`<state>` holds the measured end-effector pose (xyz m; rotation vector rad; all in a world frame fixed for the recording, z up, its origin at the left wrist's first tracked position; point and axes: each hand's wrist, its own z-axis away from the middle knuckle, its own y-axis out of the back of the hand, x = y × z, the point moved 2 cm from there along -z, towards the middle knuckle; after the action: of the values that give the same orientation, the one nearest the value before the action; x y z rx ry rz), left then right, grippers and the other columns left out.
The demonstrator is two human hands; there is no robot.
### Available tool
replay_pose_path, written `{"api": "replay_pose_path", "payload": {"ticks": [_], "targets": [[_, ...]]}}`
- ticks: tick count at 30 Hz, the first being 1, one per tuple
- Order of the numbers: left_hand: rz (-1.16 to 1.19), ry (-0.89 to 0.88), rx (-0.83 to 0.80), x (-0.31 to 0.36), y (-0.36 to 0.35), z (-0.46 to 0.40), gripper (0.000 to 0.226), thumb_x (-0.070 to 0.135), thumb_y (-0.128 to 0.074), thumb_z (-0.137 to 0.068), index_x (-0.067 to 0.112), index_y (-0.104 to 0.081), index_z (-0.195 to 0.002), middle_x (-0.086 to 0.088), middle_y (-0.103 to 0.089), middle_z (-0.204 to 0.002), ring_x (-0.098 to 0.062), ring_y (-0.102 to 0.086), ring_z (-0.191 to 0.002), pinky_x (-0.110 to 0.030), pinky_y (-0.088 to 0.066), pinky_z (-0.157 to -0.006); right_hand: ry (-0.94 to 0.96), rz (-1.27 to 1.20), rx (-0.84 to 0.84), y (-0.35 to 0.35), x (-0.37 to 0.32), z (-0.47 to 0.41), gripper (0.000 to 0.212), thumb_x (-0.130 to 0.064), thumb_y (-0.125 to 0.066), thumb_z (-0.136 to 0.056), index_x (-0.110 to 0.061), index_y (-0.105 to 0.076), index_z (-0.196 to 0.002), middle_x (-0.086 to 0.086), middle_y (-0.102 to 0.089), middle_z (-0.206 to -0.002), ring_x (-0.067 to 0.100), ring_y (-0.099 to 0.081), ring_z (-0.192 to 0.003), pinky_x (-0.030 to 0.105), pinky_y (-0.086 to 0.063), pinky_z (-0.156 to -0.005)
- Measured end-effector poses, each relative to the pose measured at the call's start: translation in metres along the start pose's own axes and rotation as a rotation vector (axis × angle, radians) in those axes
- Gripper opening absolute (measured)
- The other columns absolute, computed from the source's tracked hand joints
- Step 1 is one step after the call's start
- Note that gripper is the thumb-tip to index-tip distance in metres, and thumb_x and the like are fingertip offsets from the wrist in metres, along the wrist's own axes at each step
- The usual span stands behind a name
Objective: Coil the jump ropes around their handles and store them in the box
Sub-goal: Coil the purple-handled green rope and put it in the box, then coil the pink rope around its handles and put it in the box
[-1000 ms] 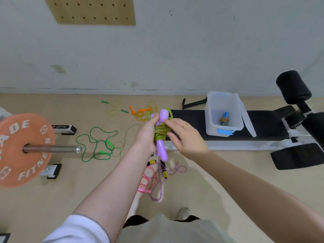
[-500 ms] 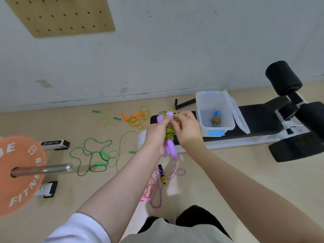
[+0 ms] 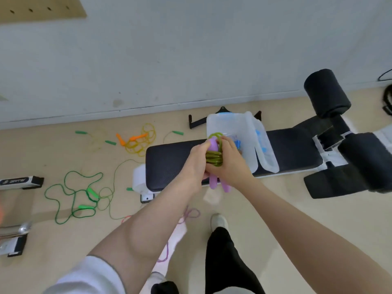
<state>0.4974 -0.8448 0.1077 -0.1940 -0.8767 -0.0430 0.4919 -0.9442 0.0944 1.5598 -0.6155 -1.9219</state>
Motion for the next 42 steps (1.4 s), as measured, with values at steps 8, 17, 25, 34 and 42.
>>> {"api": "replay_pose_path", "payload": {"ticks": [8, 17, 25, 34, 42], "targets": [[-0.363, 0.148, -0.012, -0.020, -0.047, -0.173, 0.046, 0.057, -0.035, -0.092, 0.023, -0.065, -0.102, 0.004, -0.061, -0.106, -0.016, -0.051, -0.108, -0.028, -0.036, -0.093, -0.256, -0.099, -0.116, 0.002, 0.140, -0.139, 0.057, -0.031, -0.068, -0.073, -0.019, -0.042, -0.122, 0.000, -0.054, -0.114, 0.018, -0.056, -0.102, 0.028, -0.042, -0.079], [-1.242, -0.240, 0.172, -0.057, -0.014, -0.295, 0.050, 0.040, -0.033, -0.098, 0.017, -0.036, -0.141, -0.001, -0.004, -0.158, -0.025, -0.006, -0.143, -0.035, -0.010, -0.114, -0.333, -0.196, -0.254, -0.086, 0.226, -0.238, 0.080, -0.035, -0.066, -0.078, -0.025, -0.017, -0.140, 0.009, -0.049, -0.132, 0.024, -0.053, -0.114, 0.039, -0.042, -0.098], [-0.832, -0.241, 0.206, -0.069, 0.004, -0.321, 0.058, 0.016, -0.034, -0.100, 0.016, -0.005, -0.150, 0.001, -0.012, -0.157, -0.013, -0.022, -0.139, -0.007, -0.017, -0.093, -0.180, 0.049, -0.272, -0.119, 0.240, -0.299, 0.085, -0.029, -0.060, -0.085, -0.026, -0.002, -0.148, 0.001, -0.011, -0.154, 0.029, -0.033, -0.133, 0.040, -0.035, -0.106], [-0.922, -0.195, 0.085, -0.054, 0.009, -0.293, 0.059, 0.020, -0.042, -0.092, 0.011, -0.024, -0.147, -0.011, -0.026, -0.151, -0.027, -0.025, -0.140, -0.040, -0.026, -0.114, -0.181, 0.272, -0.299, -0.079, 0.203, -0.263, 0.083, -0.035, -0.057, -0.087, -0.018, -0.005, -0.149, 0.009, 0.001, -0.157, 0.029, -0.008, -0.144, 0.041, -0.011, -0.116], [-1.053, -0.146, 0.150, -0.032, 0.043, -0.218, 0.053, 0.015, -0.046, -0.094, 0.012, -0.030, -0.144, -0.002, -0.014, -0.157, -0.021, -0.023, -0.141, -0.034, -0.023, -0.113, 0.115, 0.375, -0.268, -0.057, 0.105, -0.201, 0.046, -0.017, -0.051, -0.088, -0.012, -0.042, -0.133, 0.010, -0.028, -0.148, 0.029, -0.032, -0.132, 0.036, -0.026, -0.108]]}}
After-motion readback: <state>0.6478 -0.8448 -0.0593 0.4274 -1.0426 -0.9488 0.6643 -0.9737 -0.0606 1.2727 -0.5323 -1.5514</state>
